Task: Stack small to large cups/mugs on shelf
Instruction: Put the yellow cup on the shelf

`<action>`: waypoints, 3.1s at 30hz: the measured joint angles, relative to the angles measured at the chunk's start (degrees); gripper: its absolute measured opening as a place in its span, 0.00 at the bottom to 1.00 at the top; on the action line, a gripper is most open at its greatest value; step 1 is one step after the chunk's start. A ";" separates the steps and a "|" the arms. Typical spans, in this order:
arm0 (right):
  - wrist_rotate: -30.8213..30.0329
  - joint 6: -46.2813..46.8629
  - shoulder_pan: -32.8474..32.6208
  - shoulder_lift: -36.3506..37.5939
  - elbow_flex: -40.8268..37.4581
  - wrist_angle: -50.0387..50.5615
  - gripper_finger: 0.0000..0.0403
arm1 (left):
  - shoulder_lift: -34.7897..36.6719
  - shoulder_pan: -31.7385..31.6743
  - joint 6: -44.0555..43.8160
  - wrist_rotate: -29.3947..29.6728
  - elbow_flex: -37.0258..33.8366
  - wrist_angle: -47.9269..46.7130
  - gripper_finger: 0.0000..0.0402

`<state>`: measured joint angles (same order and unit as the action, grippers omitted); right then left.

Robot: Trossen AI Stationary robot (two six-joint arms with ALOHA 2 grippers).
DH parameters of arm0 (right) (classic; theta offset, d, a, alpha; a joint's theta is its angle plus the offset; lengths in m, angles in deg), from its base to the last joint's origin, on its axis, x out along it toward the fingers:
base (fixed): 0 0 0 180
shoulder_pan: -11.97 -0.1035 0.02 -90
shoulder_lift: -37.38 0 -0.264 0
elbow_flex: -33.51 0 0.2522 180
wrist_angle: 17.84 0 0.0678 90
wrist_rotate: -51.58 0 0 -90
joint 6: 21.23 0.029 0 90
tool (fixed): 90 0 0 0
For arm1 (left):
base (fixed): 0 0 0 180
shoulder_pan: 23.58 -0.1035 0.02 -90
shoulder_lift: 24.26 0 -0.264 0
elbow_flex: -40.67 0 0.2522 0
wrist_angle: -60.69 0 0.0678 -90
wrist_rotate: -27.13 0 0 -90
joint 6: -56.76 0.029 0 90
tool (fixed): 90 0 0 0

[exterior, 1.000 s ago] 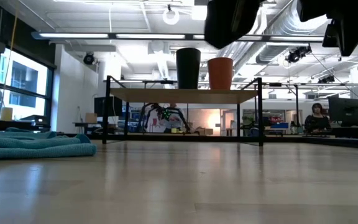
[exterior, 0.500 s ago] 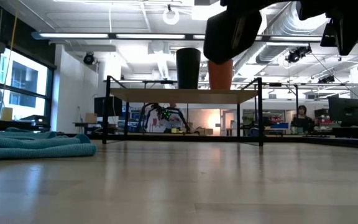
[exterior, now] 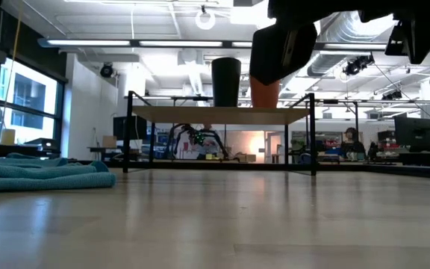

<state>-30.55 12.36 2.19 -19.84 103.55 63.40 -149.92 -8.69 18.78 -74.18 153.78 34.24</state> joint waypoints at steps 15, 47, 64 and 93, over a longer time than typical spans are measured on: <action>1.91 -0.11 0.00 -0.02 0.00 -2.55 0.11 | 0.04 0.12 -0.61 -10.23 0.00 2.78 0.14; 8.42 3.93 -7.02 -0.65 0.04 -16.88 0.35 | 0.74 0.16 -8.44 -12.85 0.00 2.10 0.45; 7.24 3.47 -7.63 -3.68 0.04 -19.39 0.35 | 0.72 1.78 -10.37 -8.42 0.01 2.21 0.46; 5.71 1.09 -7.48 -4.00 0.04 -20.65 0.35 | 0.66 4.68 -11.82 -0.67 0.01 2.25 0.46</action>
<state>-24.84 13.44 -5.29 -23.84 103.59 42.75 -149.27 -4.01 6.95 -74.84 153.79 36.49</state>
